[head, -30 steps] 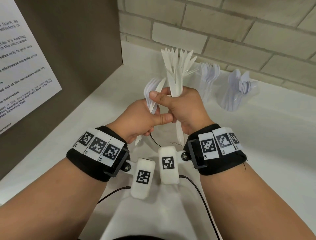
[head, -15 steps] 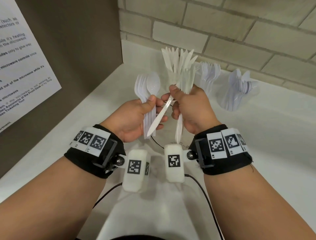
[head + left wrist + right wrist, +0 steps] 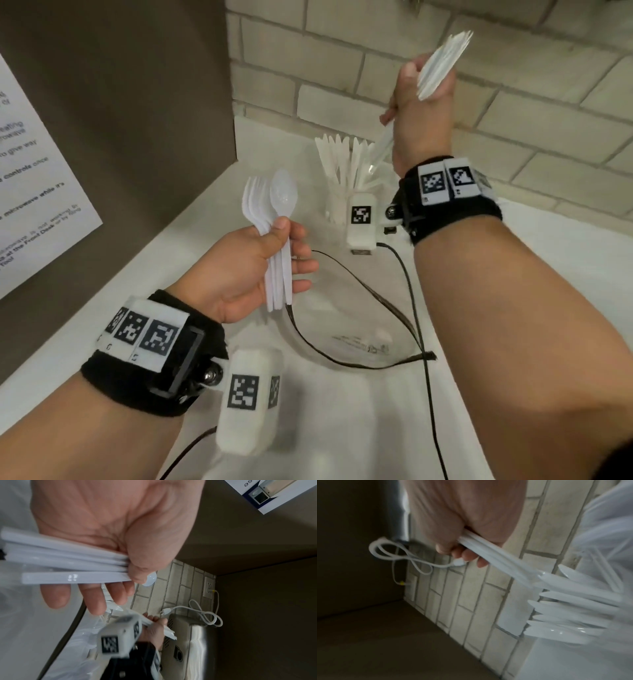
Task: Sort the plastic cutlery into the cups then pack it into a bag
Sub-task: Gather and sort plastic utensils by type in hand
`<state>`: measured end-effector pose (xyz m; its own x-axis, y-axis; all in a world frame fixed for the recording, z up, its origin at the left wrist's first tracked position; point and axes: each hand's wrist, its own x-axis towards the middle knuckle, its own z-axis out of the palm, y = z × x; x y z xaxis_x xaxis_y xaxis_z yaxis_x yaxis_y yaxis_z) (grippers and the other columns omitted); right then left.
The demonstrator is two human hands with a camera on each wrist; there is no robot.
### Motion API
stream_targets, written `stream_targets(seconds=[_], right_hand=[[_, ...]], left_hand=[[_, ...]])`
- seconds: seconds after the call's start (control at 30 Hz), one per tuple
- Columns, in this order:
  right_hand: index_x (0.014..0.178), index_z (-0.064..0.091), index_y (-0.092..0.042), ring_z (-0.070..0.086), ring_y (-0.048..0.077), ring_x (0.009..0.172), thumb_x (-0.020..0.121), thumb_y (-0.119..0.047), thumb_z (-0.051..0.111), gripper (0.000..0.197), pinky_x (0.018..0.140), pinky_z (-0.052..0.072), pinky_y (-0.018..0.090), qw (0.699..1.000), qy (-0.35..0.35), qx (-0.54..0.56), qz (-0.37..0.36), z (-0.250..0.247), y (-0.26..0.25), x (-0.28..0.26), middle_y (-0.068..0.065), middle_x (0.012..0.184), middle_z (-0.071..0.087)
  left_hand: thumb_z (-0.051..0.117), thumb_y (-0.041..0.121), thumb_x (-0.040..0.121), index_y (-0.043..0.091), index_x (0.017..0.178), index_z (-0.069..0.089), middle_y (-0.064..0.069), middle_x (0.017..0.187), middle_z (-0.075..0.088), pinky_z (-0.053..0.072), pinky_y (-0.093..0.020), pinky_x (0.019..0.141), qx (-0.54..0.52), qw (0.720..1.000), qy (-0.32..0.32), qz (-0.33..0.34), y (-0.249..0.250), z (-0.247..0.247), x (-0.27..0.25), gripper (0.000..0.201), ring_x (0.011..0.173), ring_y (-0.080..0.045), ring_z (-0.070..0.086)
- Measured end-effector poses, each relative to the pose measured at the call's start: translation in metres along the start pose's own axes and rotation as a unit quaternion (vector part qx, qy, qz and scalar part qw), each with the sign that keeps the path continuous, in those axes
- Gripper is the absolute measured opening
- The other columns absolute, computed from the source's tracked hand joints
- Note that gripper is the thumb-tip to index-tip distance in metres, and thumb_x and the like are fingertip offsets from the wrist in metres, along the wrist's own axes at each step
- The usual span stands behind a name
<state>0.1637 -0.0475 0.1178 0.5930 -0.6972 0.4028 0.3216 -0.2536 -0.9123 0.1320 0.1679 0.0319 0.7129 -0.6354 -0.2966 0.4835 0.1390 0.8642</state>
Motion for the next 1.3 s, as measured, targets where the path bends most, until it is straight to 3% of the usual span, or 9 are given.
stream_targets(seconds=[0.33,0.47,0.57,0.7,0.8,0.9,1.0,1.17,1.3], right_hand=[[0.087,0.054,-0.025,0.061,0.014,0.069,0.085,-0.021,0.067,0.014,0.075,0.055,0.034,0.997,-0.034,-0.064,0.023,0.024,0.094,0.021,-0.001,0.077,0.062],[0.097,0.051,-0.029,0.058,0.008,0.071,0.077,-0.013,0.076,0.036,0.083,0.047,0.021,0.998,-0.018,-0.054,0.018,0.018,0.103,0.024,-0.005,0.076,0.064],[0.099,0.056,-0.031,0.055,0.009,0.075,0.083,-0.007,0.065,0.030,0.081,0.046,0.021,0.994,-0.037,-0.099,-0.023,0.015,0.107,0.025,-0.009,0.076,0.063],[0.108,0.069,-0.014,0.058,0.006,0.092,0.094,-0.009,0.053,0.022,0.076,0.040,0.002,0.967,-0.081,-0.241,-0.036,0.014,0.113,0.024,-0.008,0.099,0.067],[0.121,0.065,-0.019,0.060,0.013,0.114,0.096,-0.013,0.052,0.029,0.085,0.038,0.005,0.944,-0.098,-0.312,-0.033,0.011,0.113,0.025,0.003,0.130,0.062],[0.136,0.053,-0.015,0.036,0.017,0.141,0.099,-0.012,0.045,0.037,0.111,0.028,0.018,0.920,-0.165,-0.354,-0.037,0.013,0.111,0.021,0.009,0.150,0.041],[0.143,0.042,-0.013,0.014,0.016,0.149,0.101,-0.010,0.041,0.043,0.110,0.012,0.011,0.906,-0.191,-0.376,-0.041,0.013,0.104,0.018,0.002,0.157,0.029],[0.132,0.056,-0.018,0.027,0.014,0.145,0.097,-0.017,0.050,0.035,0.108,0.017,0.011,0.924,-0.153,-0.343,-0.072,0.003,0.044,0.007,0.002,0.154,0.036],[0.106,0.070,-0.024,0.058,-0.005,0.099,0.091,-0.025,0.061,0.018,0.087,0.043,0.010,0.938,-0.171,-0.299,-0.033,-0.023,-0.019,-0.023,-0.010,0.112,0.067]], left_hand=[[0.050,0.033,0.091,0.009,0.092,0.064,-0.006,0.074,0.064,0.057,-0.047,0.078,-0.010,1.000,-0.010,-0.007,-0.010,-0.008,0.012,0.028,0.076,-0.026,0.069],[0.051,0.033,0.090,0.009,0.093,0.064,-0.006,0.074,0.064,0.057,-0.047,0.078,-0.017,1.000,-0.013,-0.004,-0.010,-0.010,0.013,0.027,0.074,-0.026,0.069],[0.051,0.033,0.091,0.009,0.093,0.064,-0.006,0.075,0.064,0.057,-0.047,0.078,-0.019,1.000,-0.017,-0.005,-0.010,-0.009,0.013,0.027,0.075,-0.026,0.069],[0.051,0.032,0.090,0.009,0.092,0.064,-0.007,0.074,0.063,0.056,-0.049,0.080,-0.023,1.000,-0.019,-0.005,-0.011,-0.008,0.011,0.027,0.074,-0.026,0.069],[0.052,0.033,0.089,0.009,0.092,0.064,-0.007,0.073,0.063,0.056,-0.049,0.082,-0.025,1.000,-0.016,-0.004,-0.012,-0.008,0.010,0.027,0.074,-0.026,0.069],[0.052,0.033,0.088,0.008,0.092,0.063,-0.006,0.072,0.064,0.056,-0.048,0.083,-0.026,1.000,-0.016,-0.003,-0.012,-0.006,0.009,0.028,0.075,-0.026,0.069],[0.052,0.033,0.088,0.008,0.091,0.064,-0.007,0.071,0.064,0.056,-0.047,0.081,-0.029,0.999,-0.015,-0.008,-0.013,-0.006,0.008,0.027,0.074,-0.027,0.070],[0.048,0.031,0.094,0.008,0.095,0.066,-0.007,0.076,0.069,0.056,-0.043,0.081,0.003,1.000,-0.022,-0.011,-0.011,-0.003,0.004,0.030,0.078,-0.025,0.071],[0.046,0.033,0.095,0.012,0.101,0.069,-0.006,0.089,0.074,0.056,-0.041,0.081,0.042,0.997,-0.060,-0.014,-0.009,0.007,-0.002,0.032,0.082,-0.022,0.072]])
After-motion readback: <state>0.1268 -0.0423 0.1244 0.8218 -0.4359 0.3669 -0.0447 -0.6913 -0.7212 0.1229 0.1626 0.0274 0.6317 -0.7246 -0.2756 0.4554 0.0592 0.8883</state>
